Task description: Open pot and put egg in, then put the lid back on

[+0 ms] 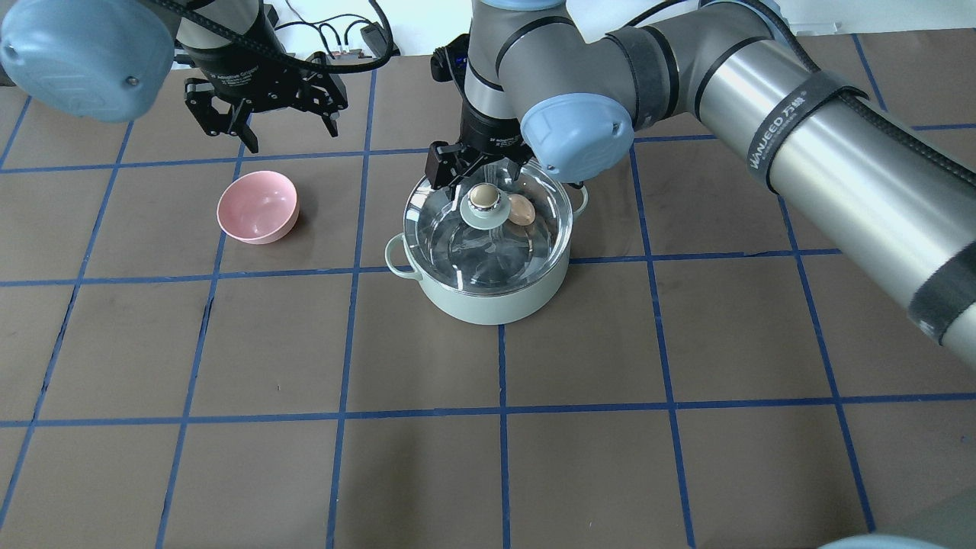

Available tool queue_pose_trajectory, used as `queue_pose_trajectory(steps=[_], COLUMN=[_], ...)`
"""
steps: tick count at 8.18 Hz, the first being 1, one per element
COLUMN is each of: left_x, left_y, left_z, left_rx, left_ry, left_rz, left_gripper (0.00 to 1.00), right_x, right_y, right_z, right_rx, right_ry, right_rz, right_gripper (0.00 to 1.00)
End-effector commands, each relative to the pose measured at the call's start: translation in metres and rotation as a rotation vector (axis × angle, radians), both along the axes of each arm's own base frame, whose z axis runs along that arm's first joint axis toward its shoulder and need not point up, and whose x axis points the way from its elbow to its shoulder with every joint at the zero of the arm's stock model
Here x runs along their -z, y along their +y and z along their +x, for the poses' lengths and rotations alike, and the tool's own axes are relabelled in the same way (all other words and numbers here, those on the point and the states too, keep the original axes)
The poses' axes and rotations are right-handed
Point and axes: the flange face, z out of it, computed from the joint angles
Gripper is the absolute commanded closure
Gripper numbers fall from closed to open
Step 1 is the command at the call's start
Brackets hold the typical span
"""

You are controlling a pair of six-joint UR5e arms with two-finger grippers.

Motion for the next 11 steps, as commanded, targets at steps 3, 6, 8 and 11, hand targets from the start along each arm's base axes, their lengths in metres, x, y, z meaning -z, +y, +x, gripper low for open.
queue_pose_trajectory(steps=[3,6,8,11], left_x=[0.000,0.000,0.000,-0.001], left_y=[0.000,0.000,0.000,0.001], left_z=[0.000,0.000,0.000,0.001], left_rx=[-0.001,-0.001,-0.001,0.000], left_ry=[0.002,0.002,-0.001,-0.006], left_rz=[0.000,0.000,0.000,0.008], left_gripper=[0.00,0.00,0.00,0.00], right_x=[-0.015,-0.031,-0.051,-0.104], right_y=[-0.008,-0.018,-0.022,0.000], right_z=[-0.039,-0.096,-0.151,-0.235], right_rx=[0.042,0.055,0.100,0.215], right_ry=[0.061,0.128,0.133,0.139], right_rz=[-0.006,-0.016,-0.002,0.027], right_gripper=[0.00,0.00,0.00,0.00])
